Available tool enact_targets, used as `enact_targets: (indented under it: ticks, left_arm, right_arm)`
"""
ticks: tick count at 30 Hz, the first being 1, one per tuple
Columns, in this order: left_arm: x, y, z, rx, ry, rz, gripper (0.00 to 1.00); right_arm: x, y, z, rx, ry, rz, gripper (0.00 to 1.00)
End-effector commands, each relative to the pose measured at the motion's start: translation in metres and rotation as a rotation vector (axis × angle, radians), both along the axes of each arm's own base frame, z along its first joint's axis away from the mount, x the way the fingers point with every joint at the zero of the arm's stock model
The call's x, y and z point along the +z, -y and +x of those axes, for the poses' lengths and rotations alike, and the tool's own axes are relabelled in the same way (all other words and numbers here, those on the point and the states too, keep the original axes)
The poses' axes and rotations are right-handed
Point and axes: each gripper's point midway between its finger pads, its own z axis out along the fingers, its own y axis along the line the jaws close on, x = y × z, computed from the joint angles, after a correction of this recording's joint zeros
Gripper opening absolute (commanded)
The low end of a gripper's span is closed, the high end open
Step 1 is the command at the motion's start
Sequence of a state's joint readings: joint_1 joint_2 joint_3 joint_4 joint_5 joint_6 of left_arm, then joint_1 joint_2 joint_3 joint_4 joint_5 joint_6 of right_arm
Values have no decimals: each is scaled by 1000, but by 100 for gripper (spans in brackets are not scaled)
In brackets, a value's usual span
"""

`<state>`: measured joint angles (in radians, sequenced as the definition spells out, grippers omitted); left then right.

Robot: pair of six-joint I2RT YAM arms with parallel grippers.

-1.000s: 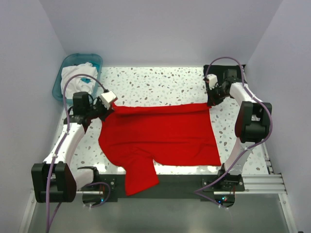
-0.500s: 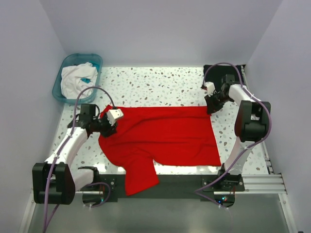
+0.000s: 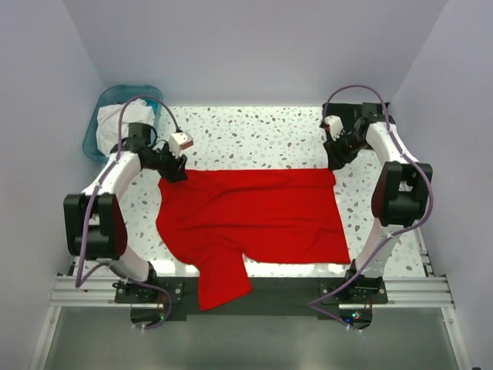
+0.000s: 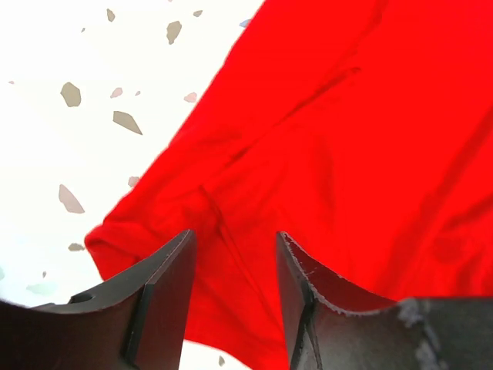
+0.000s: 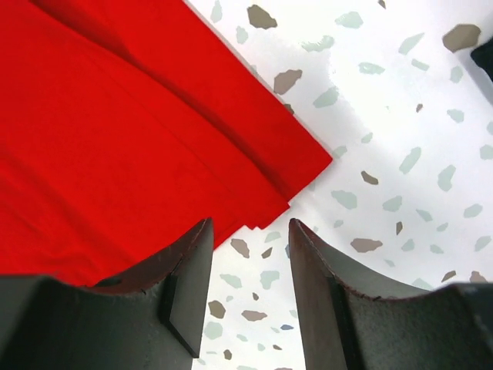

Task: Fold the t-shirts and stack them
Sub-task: Fold the tshirt

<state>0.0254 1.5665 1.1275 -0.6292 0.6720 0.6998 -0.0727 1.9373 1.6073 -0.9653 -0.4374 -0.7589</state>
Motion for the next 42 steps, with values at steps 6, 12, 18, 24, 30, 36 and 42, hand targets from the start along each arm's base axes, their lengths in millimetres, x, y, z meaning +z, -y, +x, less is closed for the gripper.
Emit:
enact_targets:
  ticks: [6,12,18,24,30,36,42]
  left_arm:
    - [-11,4,39,3,-97,-47,55]
    - [-41,12,44,-14,-173,-45,58]
    - [-66,21,30,-66,-221,10,58]
    - [-70,22,28,-89,-222,27,45]
    - [-64,22,18,-119,-218,38,16]
    - [-59,22,13,-137,-191,47,0]
    - [-46,28,8,-183,-155,43,0]
  right_arm:
    - [-20,-19,-9,67,-89,-27,49]
    - [-41,-13,-22,88,-159,-66,49]
    - [-54,-7,-36,114,-206,-101,48]
    - [-56,-4,-44,135,-224,-117,42]
    - [-52,-4,-44,145,-216,-118,28]
    - [-33,-10,-38,156,-171,-85,24]
    - [-11,-18,-15,121,-63,-47,38]
